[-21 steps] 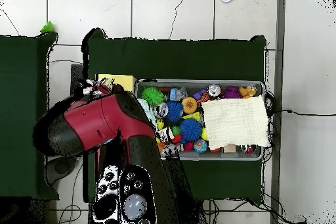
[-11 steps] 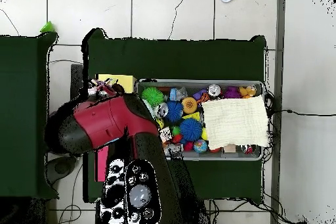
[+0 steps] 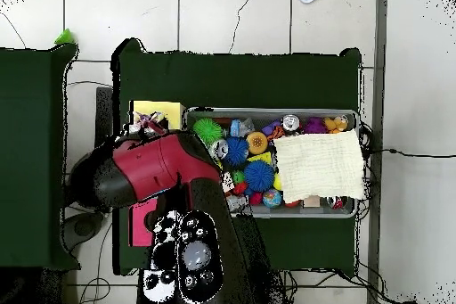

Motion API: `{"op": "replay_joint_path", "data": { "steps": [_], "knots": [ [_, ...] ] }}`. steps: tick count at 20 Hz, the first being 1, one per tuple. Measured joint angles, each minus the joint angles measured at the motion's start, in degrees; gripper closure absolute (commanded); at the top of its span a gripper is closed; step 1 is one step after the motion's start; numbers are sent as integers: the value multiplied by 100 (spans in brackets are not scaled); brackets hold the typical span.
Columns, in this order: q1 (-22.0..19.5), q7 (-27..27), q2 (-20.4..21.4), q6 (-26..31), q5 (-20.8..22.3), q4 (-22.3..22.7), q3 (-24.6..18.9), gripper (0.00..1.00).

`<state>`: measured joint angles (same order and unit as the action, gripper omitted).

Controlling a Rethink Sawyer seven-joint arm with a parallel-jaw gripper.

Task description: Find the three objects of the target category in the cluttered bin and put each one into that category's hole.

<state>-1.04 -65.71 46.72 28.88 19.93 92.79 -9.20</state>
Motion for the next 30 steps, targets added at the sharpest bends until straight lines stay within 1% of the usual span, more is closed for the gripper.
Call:
{"op": "replay_joint_path", "data": {
  "steps": [13, 20, 30],
  "knots": [
    [165, -2, -17, -1, -76, 93, 118, 100],
    [170, -2, 135, 0, -213, 163, 119, 100],
    [170, -2, 519, 83, -465, 201, 120, 100]
  ]
}}
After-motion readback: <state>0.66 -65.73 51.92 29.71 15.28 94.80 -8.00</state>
